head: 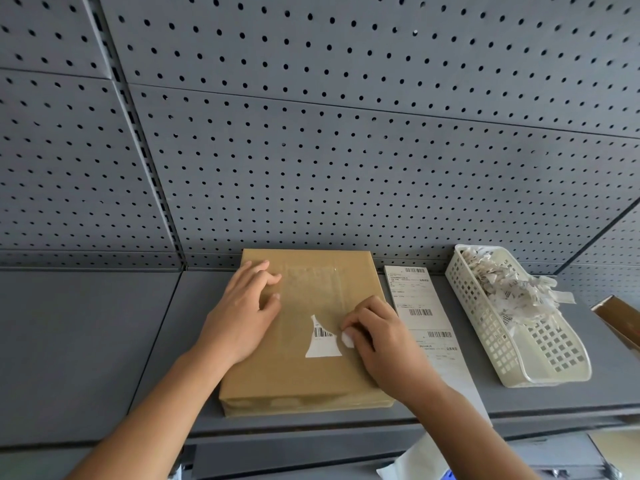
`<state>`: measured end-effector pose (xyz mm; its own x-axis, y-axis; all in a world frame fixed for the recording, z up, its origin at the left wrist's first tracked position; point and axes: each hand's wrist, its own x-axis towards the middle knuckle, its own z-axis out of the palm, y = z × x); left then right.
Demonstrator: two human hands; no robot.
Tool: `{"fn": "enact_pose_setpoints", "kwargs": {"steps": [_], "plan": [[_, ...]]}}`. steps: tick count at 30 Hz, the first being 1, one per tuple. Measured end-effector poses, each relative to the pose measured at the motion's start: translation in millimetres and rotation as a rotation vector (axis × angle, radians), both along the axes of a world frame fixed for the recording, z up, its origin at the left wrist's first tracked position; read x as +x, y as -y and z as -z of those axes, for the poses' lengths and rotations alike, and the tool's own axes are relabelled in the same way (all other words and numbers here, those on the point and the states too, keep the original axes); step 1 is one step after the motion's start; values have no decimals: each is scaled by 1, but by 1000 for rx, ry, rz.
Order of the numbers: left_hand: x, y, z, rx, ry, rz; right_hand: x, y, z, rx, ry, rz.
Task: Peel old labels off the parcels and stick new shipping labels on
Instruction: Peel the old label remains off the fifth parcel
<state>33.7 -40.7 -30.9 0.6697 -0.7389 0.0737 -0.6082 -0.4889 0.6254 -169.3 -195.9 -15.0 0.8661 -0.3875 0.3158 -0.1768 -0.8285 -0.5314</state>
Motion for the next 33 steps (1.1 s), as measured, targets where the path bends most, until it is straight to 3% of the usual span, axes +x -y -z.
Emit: {"fn": "enact_pose_setpoints", "kwargs": {"steps": [5, 13, 16, 25, 29, 33], "plan": [[0, 0, 0, -2, -2, -4, -1, 0, -1, -4, 8, -24], [0, 0, -1, 12, 3, 2, -13, -1, -18, 409, 68, 93], [0, 0, -1, 20, 10, 5, -13, -6, -21, 468, 43, 89], [-1, 1, -3, 14, 12, 3, -7, -9, -15, 236, -61, 21], [0, 0, -3, 17, 15, 2, -13, -8, -23, 426, -19, 39], [0, 1, -3, 33, 20, 6, -17, -5, -34, 765, 193, 94]]}}
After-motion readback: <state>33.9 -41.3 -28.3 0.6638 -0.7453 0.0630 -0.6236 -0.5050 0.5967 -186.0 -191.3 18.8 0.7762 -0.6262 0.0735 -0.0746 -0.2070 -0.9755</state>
